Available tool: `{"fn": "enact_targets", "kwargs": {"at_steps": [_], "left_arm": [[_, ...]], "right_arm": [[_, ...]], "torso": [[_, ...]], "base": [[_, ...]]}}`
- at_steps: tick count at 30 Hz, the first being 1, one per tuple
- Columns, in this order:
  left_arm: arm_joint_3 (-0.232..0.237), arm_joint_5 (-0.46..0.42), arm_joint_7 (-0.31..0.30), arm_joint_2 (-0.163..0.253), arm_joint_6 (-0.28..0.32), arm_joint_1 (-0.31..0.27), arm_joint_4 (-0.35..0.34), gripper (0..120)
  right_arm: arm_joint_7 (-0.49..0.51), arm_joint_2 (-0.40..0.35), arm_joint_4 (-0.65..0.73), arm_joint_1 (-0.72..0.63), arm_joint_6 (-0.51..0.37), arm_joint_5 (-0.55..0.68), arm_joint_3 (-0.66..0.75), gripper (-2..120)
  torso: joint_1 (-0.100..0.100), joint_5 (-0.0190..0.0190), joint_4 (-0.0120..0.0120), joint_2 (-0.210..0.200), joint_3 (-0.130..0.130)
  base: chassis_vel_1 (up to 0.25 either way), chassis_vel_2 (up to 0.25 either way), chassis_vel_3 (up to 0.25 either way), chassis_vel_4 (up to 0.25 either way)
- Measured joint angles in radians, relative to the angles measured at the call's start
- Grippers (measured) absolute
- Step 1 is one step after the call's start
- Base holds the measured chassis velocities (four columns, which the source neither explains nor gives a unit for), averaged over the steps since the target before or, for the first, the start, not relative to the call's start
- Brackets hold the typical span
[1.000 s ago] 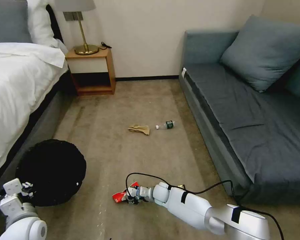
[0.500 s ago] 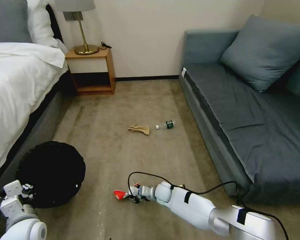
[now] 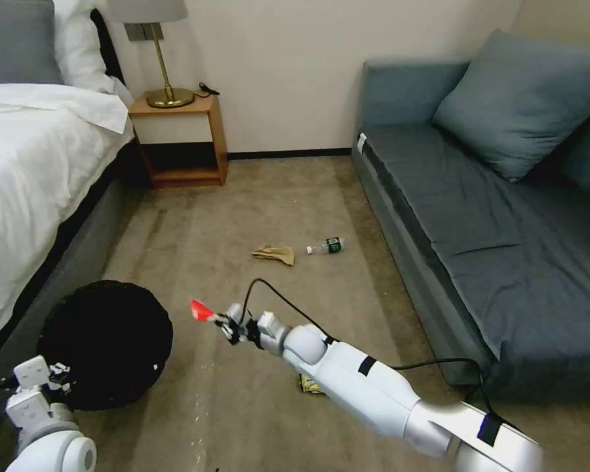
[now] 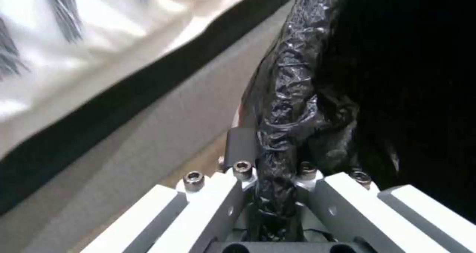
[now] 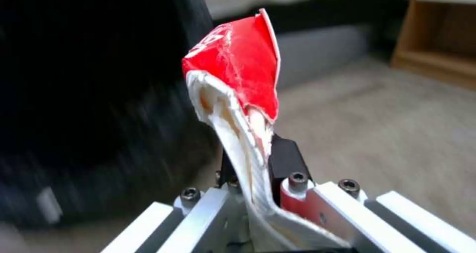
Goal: Pick up the trash bin, then pick up the garbage on the floor and place it into the trash bin.
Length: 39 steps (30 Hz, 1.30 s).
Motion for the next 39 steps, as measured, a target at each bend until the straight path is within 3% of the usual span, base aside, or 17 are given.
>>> {"fn": "enact_targets", "kwargs": {"at_steps": [6, 10, 22, 31, 39], "left_arm": [[0.009, 0.009, 0.001, -0.011, -0.005, -0.016, 0.02, 1], [0.018, 0.03, 0.003, -0.035, -0.005, -0.046, 0.029, 1], [0.031, 0.049, 0.036, -0.068, -0.008, -0.007, -0.033, 1], [0.037, 0.069, 0.057, -0.082, -0.019, 0.004, -0.041, 1], [0.081, 0.113, 0.067, -0.094, -0.004, -0.035, -0.025, 1]], "right_arm": [[0.014, 0.043, 0.069, 0.003, -0.029, 0.097, -0.039, 1], [0.015, 0.122, 0.052, 0.017, -0.028, 0.132, -0.102, 1], [0.021, 0.131, -0.126, 0.052, 0.017, 0.103, -0.159, 1], [0.049, 0.13, -0.078, 0.045, 0.014, 0.098, -0.173, 1], [0.096, 0.129, -0.027, 0.053, -0.003, 0.106, -0.189, 1]], "torso": [[0.0, 0.0, 0.0002, 0.0, 0.0], [0.0, 0.0001, 0.0003, 0.0, 0.0], [0.0, 0.0, 0.0001, 0.0, 0.0], [0.0, 0.0002, 0.0001, 0.0, 0.0], [0.0, 0.0002, 0.0, 0.0, 0.0]], "base": [[0.0, 0.0, 0.0, 0.0], [0.0, 0.0, 0.0, 0.0], [0.0, 0.0, 0.0, 0.0], [0.0, 0.0, 0.0, 0.0], [0.0, 0.0, 0.0, 0.0]]}}
